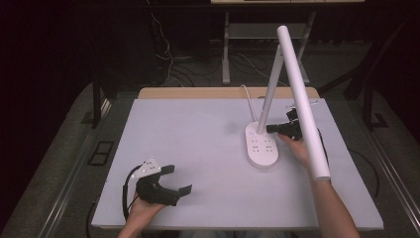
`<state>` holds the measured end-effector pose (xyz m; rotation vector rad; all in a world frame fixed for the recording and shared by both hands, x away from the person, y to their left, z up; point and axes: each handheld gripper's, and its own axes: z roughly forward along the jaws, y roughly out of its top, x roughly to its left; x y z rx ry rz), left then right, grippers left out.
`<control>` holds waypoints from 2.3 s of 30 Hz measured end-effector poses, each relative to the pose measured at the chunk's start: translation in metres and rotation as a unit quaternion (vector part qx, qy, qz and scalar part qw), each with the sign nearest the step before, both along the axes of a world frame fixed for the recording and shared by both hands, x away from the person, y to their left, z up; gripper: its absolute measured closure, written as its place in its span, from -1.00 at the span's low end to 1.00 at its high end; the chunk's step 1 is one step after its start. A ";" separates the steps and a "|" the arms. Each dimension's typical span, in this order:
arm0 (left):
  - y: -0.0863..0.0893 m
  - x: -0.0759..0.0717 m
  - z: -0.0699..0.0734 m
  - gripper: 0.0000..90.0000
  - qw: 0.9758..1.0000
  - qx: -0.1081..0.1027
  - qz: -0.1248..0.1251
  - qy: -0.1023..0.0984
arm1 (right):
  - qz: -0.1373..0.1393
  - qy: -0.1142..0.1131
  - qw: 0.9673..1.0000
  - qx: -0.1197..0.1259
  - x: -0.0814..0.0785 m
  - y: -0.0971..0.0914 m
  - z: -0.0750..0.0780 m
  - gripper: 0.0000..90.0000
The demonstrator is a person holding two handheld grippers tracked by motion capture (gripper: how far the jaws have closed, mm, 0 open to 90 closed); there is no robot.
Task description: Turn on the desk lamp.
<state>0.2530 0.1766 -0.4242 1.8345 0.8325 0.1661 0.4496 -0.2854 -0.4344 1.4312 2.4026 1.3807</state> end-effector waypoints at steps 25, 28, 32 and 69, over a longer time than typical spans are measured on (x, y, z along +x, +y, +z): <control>-0.001 -0.001 0.000 -1.00 1.000 0.000 -0.004 0.000 | -0.020 -0.007 1.000 -0.010 -0.003 0.000 -0.002 1.00; -0.002 -0.001 0.000 -1.00 1.000 0.000 -0.004 0.000 | -0.021 -0.009 1.000 -0.018 -0.004 0.002 -0.001 1.00; -0.002 0.000 -0.001 -1.00 1.000 -0.001 -0.003 0.001 | -0.023 -0.030 0.998 -0.043 -0.008 0.009 0.001 1.00; 0.001 -0.001 0.001 -1.00 1.000 -0.011 0.001 0.001 | -0.019 -0.043 0.997 -0.054 -0.033 -0.008 0.039 1.00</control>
